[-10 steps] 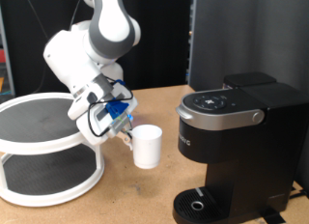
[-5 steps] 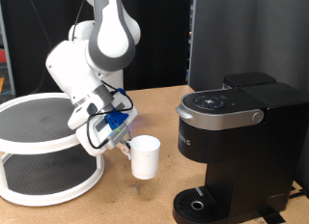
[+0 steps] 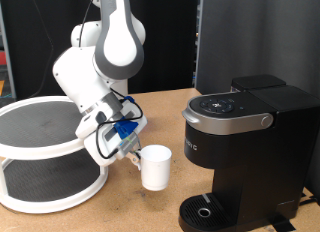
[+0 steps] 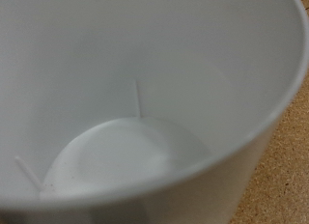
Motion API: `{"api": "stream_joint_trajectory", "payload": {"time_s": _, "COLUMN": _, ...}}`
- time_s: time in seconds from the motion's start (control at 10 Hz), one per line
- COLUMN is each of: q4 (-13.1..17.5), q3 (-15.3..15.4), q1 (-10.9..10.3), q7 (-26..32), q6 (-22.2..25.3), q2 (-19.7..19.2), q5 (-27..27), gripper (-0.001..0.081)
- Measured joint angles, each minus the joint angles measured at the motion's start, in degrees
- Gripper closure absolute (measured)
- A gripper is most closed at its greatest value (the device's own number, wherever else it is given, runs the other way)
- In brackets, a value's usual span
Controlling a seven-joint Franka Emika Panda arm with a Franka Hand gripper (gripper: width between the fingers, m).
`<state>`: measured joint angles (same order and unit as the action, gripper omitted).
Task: Make a cup of coffee with the keurig machine
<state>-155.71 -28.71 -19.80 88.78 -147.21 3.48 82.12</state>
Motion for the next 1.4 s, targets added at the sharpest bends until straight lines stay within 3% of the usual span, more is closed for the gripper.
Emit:
{"api": "stream_joint_trajectory", "payload": {"time_s": 0.4, "q4": 2.02, "q3": 2.46, "q1": -0.22, "q7": 0.00, "q6": -0.05, "q2": -3.40, "q5": 3.11, "gripper": 0.0733}}
{"api": "stream_joint_trajectory", "payload": {"time_s": 0.9, "q4": 5.85, "q3": 6.65, "q1": -0.62, "q7": 1.56, "q6": -0.20, "q2": -7.98, "q5": 11.37, "gripper": 0.0733}}
{"api": "stream_joint_trajectory", "payload": {"time_s": 1.4, "q4": 8.09, "q3": 10.30, "q1": -1.10, "q7": 4.83, "q6": -0.82, "q2": -9.49, "q5": 17.74, "gripper": 0.0733}}
